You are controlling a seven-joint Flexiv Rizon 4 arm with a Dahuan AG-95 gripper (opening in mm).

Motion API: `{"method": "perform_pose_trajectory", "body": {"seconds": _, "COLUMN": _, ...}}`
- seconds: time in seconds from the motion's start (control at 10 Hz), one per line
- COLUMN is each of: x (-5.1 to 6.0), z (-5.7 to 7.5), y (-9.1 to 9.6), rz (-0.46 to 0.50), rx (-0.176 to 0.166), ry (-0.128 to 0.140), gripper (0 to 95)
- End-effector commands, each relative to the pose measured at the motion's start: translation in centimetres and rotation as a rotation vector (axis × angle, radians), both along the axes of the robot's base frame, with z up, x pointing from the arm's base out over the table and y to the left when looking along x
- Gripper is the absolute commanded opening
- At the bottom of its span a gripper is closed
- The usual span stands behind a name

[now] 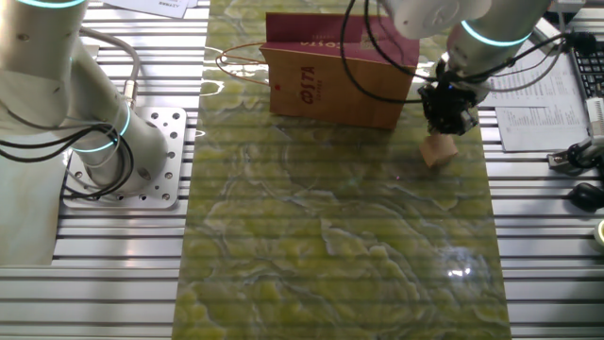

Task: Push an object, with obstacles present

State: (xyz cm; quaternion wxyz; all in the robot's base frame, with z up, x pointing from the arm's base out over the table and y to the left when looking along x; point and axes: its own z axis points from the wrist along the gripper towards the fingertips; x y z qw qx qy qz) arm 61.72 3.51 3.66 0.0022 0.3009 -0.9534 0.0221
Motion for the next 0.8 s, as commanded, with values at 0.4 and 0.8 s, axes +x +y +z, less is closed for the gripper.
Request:
{"method": "perform_pose_trajectory", "body": {"seconds": 0.4, "x": -0.5, "z": 0.2, "y": -0.8, "rz": -0.015, "rx": 0.038, "ry": -0.013, "gripper": 0.0}}
{"method": "perform_pose_trajectory", "body": {"seconds": 0.8, "x": 2.3, "z": 1.9, "y": 0.8, "rz": -0.030, "rx": 0.095, "ry": -0.012, "gripper": 0.0}}
